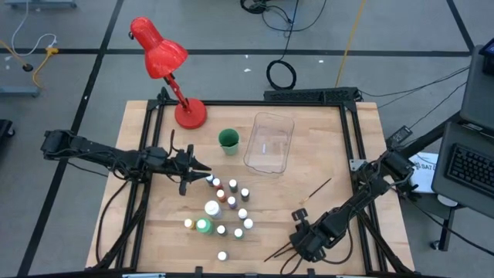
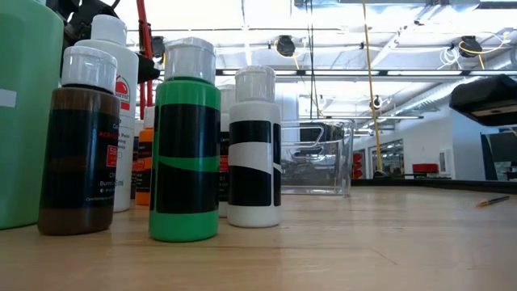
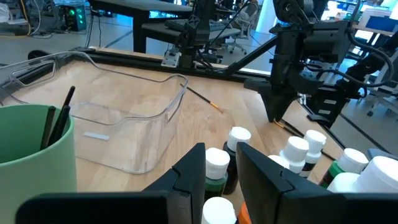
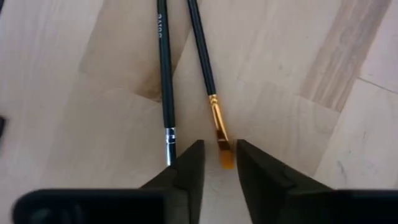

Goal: Pick & Place Paint Supplies
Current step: Put the orange paint brush into the green cup

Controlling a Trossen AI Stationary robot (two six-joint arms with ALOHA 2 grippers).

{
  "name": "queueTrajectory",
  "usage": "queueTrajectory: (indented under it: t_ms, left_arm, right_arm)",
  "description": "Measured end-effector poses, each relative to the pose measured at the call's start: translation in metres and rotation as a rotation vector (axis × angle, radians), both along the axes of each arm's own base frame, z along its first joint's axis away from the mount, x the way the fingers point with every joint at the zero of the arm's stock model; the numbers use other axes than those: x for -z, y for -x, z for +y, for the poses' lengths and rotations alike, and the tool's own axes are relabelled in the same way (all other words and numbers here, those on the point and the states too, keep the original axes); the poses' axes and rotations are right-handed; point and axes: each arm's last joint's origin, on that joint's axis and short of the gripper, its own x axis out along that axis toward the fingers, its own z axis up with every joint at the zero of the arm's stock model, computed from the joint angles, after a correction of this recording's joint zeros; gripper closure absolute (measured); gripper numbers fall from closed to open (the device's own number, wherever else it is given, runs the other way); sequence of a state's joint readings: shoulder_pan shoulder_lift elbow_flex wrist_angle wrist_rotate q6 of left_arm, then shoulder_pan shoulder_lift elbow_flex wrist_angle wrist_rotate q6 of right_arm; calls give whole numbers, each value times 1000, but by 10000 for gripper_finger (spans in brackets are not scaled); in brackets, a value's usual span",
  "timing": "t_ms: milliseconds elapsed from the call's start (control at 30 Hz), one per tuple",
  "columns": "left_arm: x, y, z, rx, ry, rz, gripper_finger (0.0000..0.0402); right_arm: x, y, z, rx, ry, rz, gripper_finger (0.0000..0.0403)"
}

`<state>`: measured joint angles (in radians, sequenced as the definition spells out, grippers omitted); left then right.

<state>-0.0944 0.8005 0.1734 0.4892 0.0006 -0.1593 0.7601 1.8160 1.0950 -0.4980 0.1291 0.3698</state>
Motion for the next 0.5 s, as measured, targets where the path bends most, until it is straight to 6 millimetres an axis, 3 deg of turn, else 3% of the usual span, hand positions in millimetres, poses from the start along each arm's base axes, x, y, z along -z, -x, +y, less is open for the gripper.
queueTrajectory:
  t_ms: [200,500]
  left_arm:
    - [0,0,0,0,0,1,309]
    - [0,0,0,0,-1,0,309]
  right_arm:
    - [1,1,-1,-24,19,6,396]
    - [-5,9,-15,30,163,27,401]
